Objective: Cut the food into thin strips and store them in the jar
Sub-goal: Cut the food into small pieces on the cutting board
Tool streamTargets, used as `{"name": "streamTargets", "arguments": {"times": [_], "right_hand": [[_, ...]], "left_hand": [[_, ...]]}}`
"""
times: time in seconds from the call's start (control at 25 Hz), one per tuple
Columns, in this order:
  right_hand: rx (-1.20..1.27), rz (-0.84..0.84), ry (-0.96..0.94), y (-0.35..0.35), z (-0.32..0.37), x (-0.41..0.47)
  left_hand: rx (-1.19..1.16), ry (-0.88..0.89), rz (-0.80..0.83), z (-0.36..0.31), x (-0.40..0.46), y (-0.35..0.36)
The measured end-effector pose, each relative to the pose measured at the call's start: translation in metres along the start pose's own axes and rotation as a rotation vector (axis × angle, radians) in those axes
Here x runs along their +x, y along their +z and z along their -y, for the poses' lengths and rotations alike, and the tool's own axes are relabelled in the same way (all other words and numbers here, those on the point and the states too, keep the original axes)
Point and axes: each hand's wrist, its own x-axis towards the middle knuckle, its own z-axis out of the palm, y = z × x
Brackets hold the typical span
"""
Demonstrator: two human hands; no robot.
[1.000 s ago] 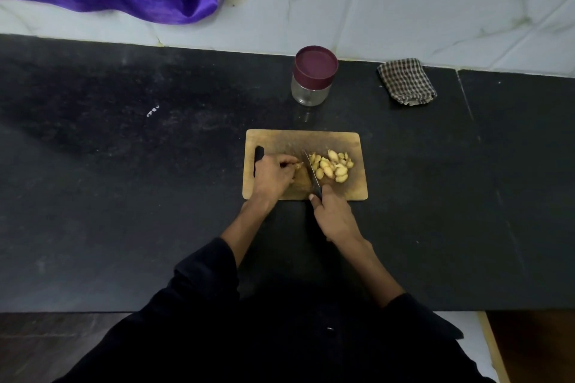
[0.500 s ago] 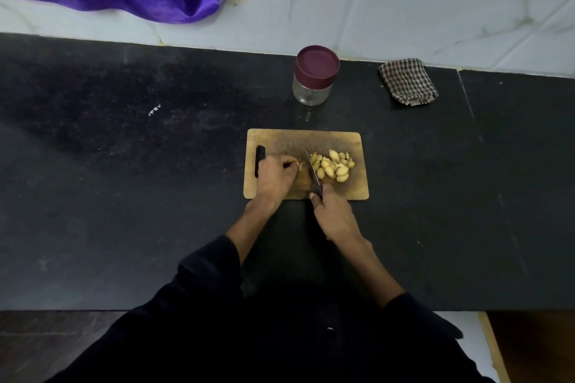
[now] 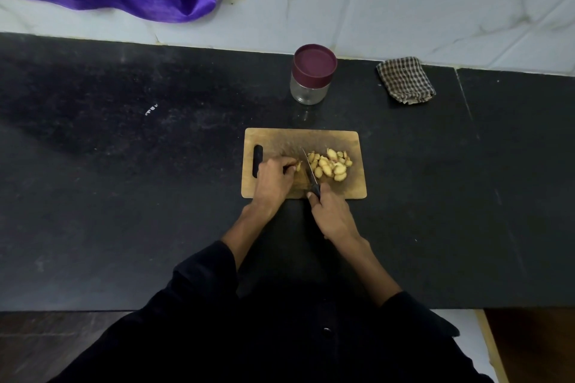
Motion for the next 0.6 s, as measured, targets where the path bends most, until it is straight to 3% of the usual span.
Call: {"name": "streamTargets", "arguments": {"times": [0.6], "right_hand": [[-0.102, -0.029, -0.037, -0.001, 0.003, -0.003]], "left_hand": [[-0.019, 0.064, -0.066, 0.004, -0.009, 0.013]]}}
